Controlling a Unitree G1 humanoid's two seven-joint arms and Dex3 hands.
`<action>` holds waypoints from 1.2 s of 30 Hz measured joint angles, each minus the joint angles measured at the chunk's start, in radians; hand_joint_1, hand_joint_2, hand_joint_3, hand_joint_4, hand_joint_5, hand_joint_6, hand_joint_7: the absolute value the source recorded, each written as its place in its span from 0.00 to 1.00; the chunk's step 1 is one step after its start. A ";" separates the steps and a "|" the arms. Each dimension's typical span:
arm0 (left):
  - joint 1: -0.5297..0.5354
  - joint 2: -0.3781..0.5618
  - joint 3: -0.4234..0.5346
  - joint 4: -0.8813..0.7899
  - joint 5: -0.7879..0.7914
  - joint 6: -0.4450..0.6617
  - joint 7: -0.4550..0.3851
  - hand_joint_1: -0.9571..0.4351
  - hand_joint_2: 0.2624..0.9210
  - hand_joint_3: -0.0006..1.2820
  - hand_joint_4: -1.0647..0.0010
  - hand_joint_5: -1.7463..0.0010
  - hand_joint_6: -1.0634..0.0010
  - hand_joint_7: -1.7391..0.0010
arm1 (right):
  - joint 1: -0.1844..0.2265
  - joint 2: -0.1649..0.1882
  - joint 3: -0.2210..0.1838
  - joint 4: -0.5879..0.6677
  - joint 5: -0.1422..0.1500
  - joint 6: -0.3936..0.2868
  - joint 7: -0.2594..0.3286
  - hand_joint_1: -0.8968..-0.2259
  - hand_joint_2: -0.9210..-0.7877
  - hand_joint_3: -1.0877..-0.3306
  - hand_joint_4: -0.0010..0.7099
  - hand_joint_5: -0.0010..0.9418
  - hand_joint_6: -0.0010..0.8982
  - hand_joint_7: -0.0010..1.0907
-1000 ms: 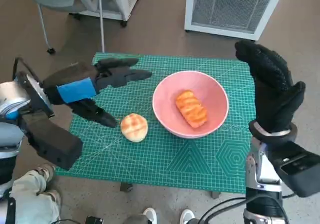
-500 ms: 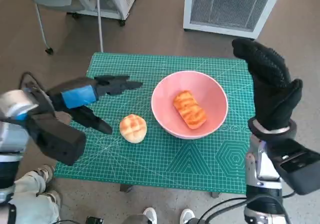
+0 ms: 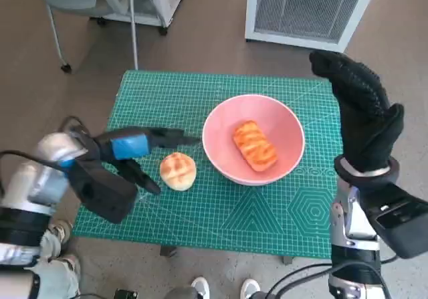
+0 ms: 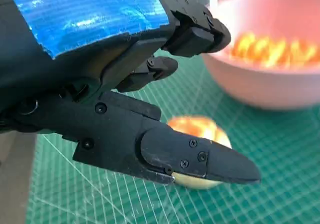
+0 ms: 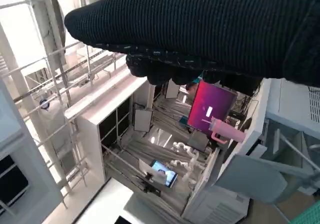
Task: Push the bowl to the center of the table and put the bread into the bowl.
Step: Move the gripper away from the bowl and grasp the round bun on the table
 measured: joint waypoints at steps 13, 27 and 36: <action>-0.033 -0.081 -0.089 0.095 0.076 0.053 0.001 0.43 0.74 0.00 0.67 0.98 0.60 0.97 | 0.000 -0.005 -0.010 0.000 0.002 -0.001 0.007 0.36 0.00 0.44 0.37 0.01 0.00 0.62; -0.095 -0.112 -0.188 0.244 0.190 0.000 0.136 0.68 0.98 0.10 0.47 0.43 0.47 0.45 | 0.005 -0.011 -0.016 -0.009 0.012 0.002 0.008 0.35 0.00 0.45 0.37 0.01 0.00 0.62; -0.109 -0.053 -0.200 0.222 0.222 -0.091 0.201 0.69 1.00 0.06 0.41 0.30 0.37 0.36 | 0.010 -0.012 -0.016 -0.019 0.023 0.007 0.008 0.34 0.00 0.45 0.37 0.01 0.00 0.60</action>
